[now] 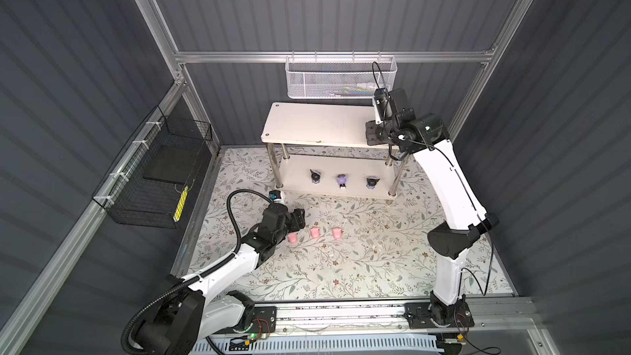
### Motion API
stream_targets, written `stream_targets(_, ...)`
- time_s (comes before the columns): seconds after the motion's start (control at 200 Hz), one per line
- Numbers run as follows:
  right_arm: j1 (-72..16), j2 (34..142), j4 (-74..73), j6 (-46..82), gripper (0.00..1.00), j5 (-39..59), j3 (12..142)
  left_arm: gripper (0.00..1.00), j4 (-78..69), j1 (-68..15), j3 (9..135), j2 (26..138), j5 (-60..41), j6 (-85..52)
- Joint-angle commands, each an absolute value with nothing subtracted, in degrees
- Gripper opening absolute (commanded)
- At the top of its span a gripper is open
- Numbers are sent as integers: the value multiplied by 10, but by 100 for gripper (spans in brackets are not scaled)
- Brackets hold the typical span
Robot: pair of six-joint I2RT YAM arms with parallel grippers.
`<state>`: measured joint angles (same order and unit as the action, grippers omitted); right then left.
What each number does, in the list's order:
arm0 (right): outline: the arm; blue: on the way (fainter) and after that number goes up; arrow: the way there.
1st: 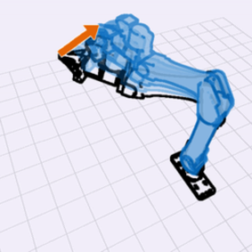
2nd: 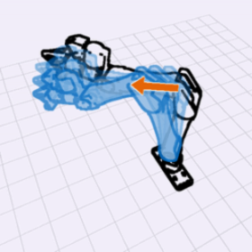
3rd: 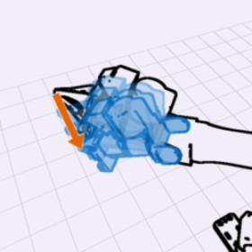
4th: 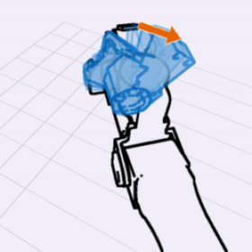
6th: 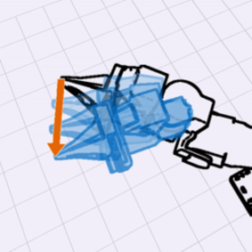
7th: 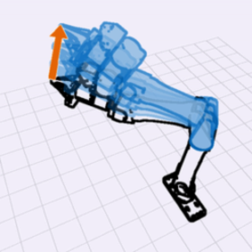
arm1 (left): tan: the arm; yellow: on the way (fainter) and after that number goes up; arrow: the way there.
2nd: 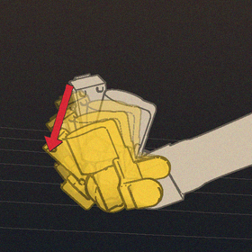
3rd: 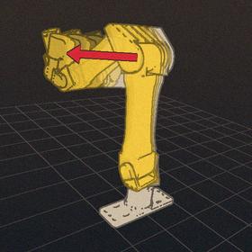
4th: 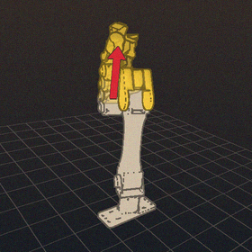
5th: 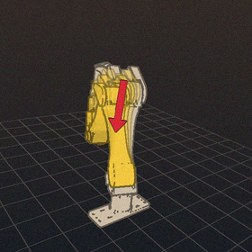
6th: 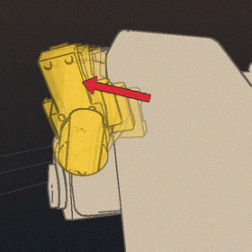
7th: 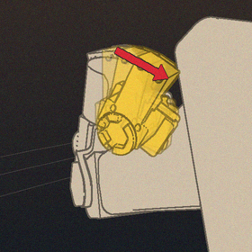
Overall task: Place and organize the plastic toys onto the shelf
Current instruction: 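Lift the held pig with the right gripper up over the top shelf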
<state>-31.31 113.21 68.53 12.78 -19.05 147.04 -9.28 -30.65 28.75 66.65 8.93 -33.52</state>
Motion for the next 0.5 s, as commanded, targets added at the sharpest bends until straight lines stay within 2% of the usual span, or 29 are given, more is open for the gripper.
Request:
stream_targets(0.0,-308,1145,677,128,34,-182,1484,78,-91,-304,281,663,94,-336)
stream_targets(0.495,-300,1161,677,130,35,-175,1492,78,-95,-304,282,669,93,-334)
